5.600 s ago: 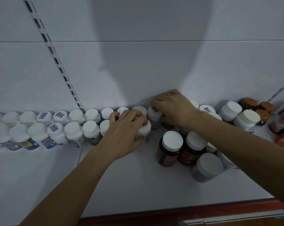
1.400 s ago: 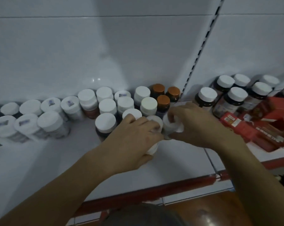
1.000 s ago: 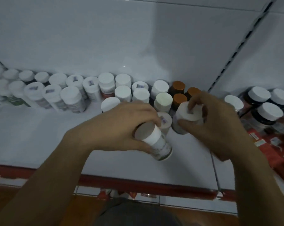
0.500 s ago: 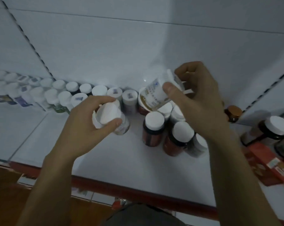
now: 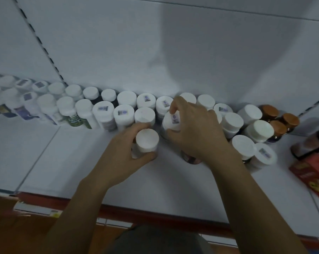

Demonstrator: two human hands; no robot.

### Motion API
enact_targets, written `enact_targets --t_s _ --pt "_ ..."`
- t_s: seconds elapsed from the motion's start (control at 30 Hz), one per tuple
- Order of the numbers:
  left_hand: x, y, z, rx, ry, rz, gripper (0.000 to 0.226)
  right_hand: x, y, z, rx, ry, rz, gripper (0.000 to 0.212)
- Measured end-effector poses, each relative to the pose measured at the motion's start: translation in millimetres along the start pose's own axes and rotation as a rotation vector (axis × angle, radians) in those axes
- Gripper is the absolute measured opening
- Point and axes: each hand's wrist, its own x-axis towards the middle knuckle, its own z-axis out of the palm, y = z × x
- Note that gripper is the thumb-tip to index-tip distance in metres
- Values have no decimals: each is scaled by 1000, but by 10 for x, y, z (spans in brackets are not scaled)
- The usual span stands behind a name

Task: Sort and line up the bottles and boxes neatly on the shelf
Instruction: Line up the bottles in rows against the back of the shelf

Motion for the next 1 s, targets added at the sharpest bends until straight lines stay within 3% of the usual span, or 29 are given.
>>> enact_targets --t_s 0.4,0.47,0.57,0.67,0.77,0.87,1.0 --pt "-58 -209 25 -102 -30 -124 65 186 -59 141 34 -49 109 41" --pt "-49 -228 34 -85 -30 -126 65 128 -41 90 79 20 107 36" --pt "-37 -228 65 -47 -31 -107 62 -55 47 -38 167 257 71 21" --pt "-39 -188 90 -8 -46 -85 62 -217 258 -223 209 382 145 26" --pt "-27 -106 156 -3 -62 -59 62 -325 473 -267 122 228 163 53" --pt "-4 -7 261 -13 -78 -30 61 -405 535 -126 -116 3 107 78" --pt "35 142 228 16 -138 1 65 -365 538 -104 -285 -84 110 79"
